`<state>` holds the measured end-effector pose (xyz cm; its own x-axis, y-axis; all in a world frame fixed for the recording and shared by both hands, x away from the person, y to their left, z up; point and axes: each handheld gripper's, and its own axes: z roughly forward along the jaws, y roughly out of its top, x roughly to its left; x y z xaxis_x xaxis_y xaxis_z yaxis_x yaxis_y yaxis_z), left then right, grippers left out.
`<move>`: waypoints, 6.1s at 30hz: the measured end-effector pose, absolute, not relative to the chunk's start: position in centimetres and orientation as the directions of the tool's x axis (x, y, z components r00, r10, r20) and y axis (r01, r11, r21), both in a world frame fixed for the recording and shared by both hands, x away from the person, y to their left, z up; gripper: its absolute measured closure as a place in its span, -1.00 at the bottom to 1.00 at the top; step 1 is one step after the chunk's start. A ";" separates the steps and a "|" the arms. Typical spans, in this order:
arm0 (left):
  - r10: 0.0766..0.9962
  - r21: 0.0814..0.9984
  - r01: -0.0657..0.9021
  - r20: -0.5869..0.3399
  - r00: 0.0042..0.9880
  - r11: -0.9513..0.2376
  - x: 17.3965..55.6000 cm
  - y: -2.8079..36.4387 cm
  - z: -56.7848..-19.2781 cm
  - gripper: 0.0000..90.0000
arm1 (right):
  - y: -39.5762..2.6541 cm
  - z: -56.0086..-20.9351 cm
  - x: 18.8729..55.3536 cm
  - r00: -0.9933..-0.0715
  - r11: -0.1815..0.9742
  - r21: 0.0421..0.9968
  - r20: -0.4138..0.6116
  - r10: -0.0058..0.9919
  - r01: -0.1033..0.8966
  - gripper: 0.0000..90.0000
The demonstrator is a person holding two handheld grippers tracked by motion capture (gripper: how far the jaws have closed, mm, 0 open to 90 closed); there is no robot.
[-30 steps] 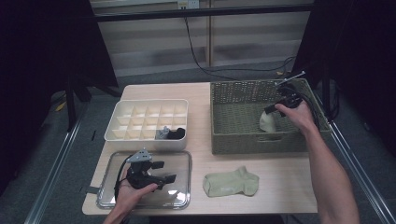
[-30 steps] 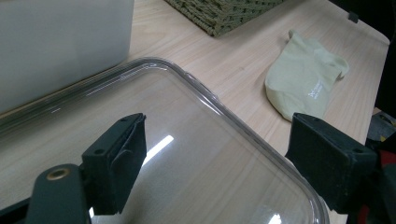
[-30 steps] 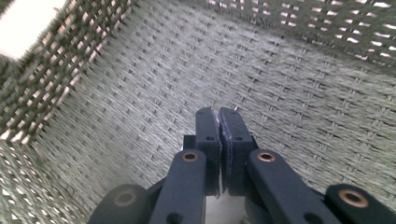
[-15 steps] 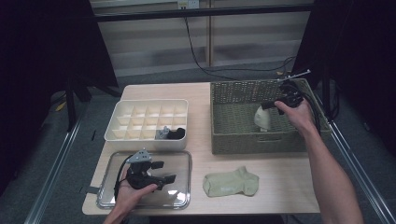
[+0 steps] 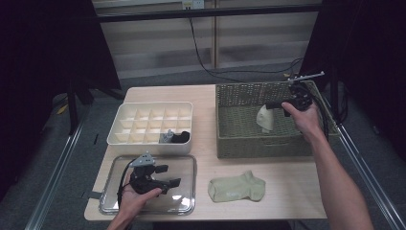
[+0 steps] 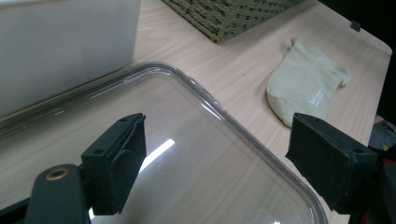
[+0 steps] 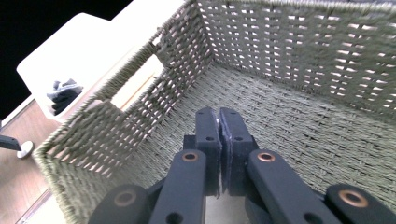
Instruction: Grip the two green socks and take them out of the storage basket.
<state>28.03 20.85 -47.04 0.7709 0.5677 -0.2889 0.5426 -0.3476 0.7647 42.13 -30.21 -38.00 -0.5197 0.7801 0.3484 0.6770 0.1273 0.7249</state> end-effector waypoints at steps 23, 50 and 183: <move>0.540 0.764 0.517 -0.267 0.798 -0.385 28.2 20.3 -47.0 -0.56 | -29.2 -34.9 38.9 -0.610 0.045 0.829 0.373 0.699 0.557 0.94; 0.536 0.767 0.495 -0.239 0.810 -0.407 27.9 19.8 -47.0 -0.38 | -27.3 -31.8 35.9 -0.687 -0.010 0.879 0.379 0.620 0.477 0.94; 0.275 0.685 0.372 -0.252 0.928 -0.626 26.1 9.4 -49.6 0.66 | -15.5 -48.1 26.0 -0.711 0.288 0.715 0.400 0.578 0.637 1.00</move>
<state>26.06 9.39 -49.65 0.9279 0.2746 -0.2522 0.3716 -0.6264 0.6852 26.04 -15.46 -48.10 -0.7114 0.5777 0.4001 0.6365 0.2885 0.7153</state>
